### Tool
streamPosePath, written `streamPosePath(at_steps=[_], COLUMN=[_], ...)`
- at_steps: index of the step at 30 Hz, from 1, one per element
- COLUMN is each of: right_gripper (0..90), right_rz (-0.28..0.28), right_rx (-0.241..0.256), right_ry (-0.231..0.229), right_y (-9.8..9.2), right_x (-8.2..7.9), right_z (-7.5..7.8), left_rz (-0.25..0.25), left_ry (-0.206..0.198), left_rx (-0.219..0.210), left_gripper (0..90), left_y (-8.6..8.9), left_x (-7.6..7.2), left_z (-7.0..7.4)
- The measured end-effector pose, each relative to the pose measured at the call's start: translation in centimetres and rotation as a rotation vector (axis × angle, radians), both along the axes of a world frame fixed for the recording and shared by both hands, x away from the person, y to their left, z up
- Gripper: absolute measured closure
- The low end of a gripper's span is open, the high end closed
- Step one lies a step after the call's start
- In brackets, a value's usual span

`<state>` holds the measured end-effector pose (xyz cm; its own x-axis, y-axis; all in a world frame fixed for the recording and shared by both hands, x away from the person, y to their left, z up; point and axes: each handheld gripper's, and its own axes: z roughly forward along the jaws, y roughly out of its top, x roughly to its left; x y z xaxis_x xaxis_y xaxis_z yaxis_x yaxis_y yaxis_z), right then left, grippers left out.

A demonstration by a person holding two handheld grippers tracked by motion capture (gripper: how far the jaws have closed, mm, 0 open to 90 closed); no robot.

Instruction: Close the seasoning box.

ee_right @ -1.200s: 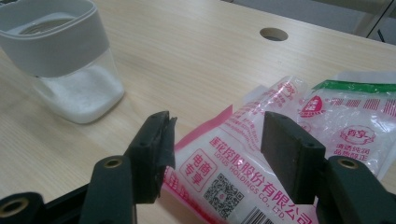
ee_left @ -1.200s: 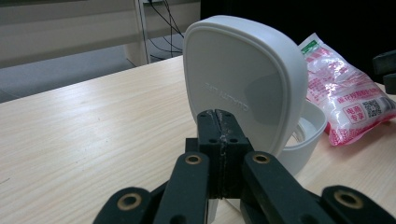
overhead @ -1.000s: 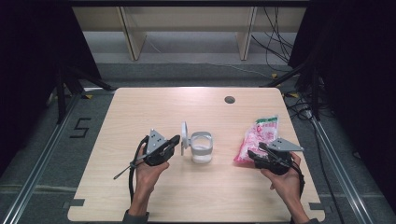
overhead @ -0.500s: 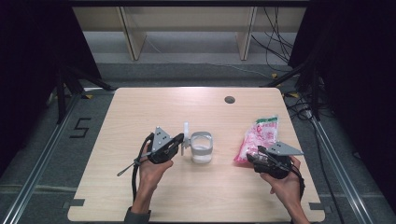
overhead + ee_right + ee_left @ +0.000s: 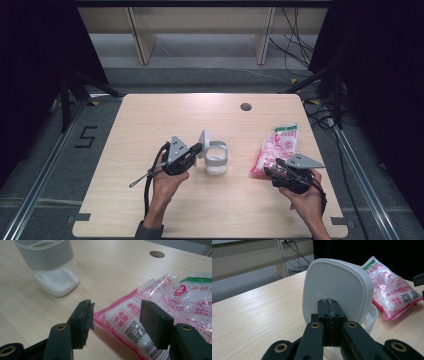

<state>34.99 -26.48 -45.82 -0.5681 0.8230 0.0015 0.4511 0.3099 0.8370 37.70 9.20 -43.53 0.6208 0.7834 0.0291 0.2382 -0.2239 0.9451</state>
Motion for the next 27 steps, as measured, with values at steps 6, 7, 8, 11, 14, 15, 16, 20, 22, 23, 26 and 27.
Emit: streamPosePath(at_steps=[6,7,8,11,14,15,16,20,22,23,26,27], right_gripper=[43.5,43.5,43.5,43.5,43.5,43.5,43.5,43.3,43.2,43.2,43.2,43.2], right_rz=[-0.006,-0.005,-0.005,-0.006,-0.003,-0.001,0.015,0.007,0.024,0.021,0.068,0.057], right_rx=[0.015,0.015,0.016,0.012,0.024,0.024,0.011,0.015,0.036,0.038,0.038,0.06], right_ry=[0.006,0.005,0.005,0.017,0.01,0.008,-0.008,0.005,0.0,0.007,-0.024,-0.002], right_y=[0.1,0.0,0.0,0.1,0.2,0.1,0.0,0.1,0.3,0.4,0.3,0.5], right_x=[-0.2,-0.2,-0.3,-0.4,-0.3,-0.3,-0.2,-0.5,-0.5,-0.7,-0.6,-0.9], right_z=[0.0,0.0,0.0,0.0,-0.1,-0.1,-0.1,-0.2,-0.2,-0.2,-0.2,-0.1], left_rz=[-0.031,-0.026,-0.04,-0.066,-0.107,-0.116,-0.125,-0.13,-0.142,-0.137,-0.143,-0.135], left_ry=[-0.001,0.004,0.004,0.004,0.01,0.013,0.017,0.016,0.005,0.009,-0.006,-0.007], left_rx=[-0.021,-0.036,-0.032,-0.04,-0.054,-0.061,-0.078,-0.093,-0.1,-0.117,-0.097,-0.096], left_gripper=[86.0,84.5,82.9,80.4,72.1,70.1,68.4,59.9,56.1,54.5,50.7,49.4], left_y=[-0.2,-0.2,-0.2,-0.3,-0.5,-0.5,-0.6,-0.6,-0.6,-0.7,-0.8,-0.8], left_x=[-0.5,-0.7,-0.8,-1.3,-1.8,-2.0,-2.2,-2.9,-3.3,-3.6,-4.1,-4.2], left_z=[0.2,0.2,0.3,0.2,0.1,0.0,-0.1,-0.4,-0.5,-0.7,-0.9,-1.1])
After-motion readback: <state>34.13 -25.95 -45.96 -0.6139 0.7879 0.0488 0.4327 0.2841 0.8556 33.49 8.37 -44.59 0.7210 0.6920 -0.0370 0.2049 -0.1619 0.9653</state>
